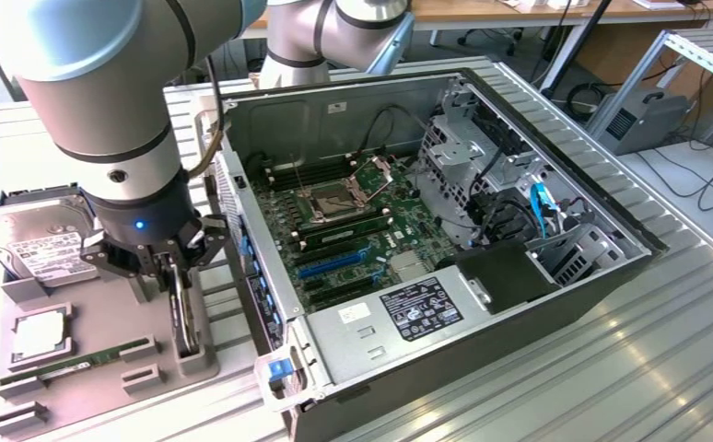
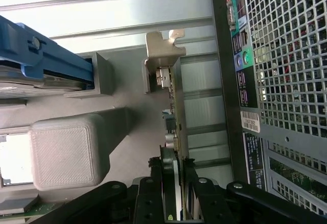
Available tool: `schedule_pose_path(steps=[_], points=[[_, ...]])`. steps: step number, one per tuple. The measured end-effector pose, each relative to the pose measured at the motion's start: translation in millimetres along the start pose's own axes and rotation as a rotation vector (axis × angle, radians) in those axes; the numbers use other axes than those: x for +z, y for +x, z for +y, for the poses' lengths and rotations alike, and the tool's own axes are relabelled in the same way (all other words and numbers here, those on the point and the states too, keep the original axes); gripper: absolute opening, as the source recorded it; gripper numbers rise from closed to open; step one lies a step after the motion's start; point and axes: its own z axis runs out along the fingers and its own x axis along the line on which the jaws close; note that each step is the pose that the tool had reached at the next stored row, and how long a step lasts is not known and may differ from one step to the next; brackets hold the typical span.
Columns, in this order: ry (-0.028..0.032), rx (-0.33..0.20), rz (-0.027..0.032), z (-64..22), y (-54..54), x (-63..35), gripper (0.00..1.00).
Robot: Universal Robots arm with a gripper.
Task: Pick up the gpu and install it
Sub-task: 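Pick up the gpu and move the gpu toward the slot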
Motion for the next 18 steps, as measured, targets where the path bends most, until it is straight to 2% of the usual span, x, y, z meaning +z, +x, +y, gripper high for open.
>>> schedule_pose_path(steps=[18], points=[[0.0001,0.000,0.0001,0.9,-0.5,-23.1,0.28]])
